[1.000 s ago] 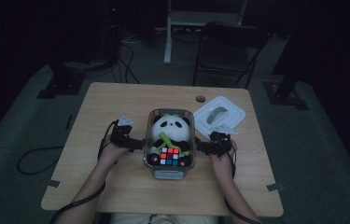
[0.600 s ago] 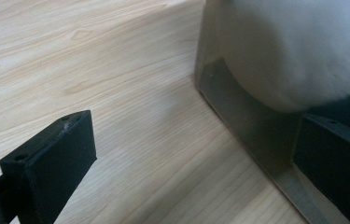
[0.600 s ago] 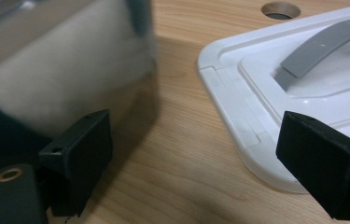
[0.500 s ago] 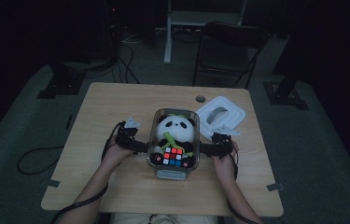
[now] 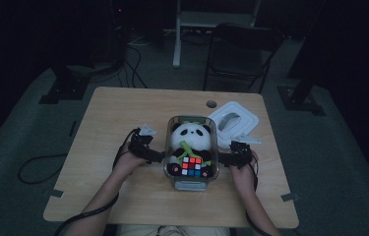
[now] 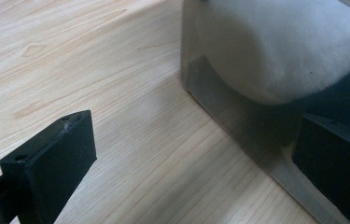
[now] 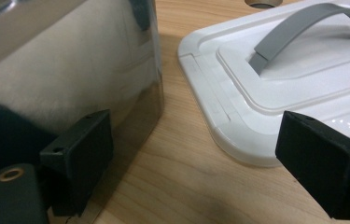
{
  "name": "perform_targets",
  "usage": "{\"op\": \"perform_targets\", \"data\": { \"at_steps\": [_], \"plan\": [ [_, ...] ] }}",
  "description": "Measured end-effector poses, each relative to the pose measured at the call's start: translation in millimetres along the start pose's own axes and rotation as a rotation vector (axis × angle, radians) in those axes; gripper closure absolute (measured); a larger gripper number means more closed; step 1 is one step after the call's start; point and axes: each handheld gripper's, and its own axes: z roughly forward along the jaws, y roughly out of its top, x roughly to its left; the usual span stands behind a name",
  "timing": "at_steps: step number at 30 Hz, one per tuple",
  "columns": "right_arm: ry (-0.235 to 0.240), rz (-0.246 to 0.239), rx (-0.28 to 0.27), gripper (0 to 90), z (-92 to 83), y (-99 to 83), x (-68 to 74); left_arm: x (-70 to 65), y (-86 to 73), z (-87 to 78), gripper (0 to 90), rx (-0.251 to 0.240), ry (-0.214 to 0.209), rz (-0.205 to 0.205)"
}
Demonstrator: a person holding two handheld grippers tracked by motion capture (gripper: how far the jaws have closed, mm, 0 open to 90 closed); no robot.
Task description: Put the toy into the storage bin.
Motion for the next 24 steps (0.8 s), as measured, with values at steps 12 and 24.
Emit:
{"op": "perform_targets", "data": {
  "at_steps": [12, 24],
  "plan": [
    [0.006, 0.035, -0.001, 10.8, -12.6, 3.2, -14.2, 0.9, 2.2, -7.2, 0.5, -0.001, -0.007, -0.003],
    [0.056, 0.020, -0.127, 18.0, -77.9, 37.7, -4.9, -15.0, 31.3, -77.2, 0.5, -0.225, -0.108, 0.029]
  ]
}}
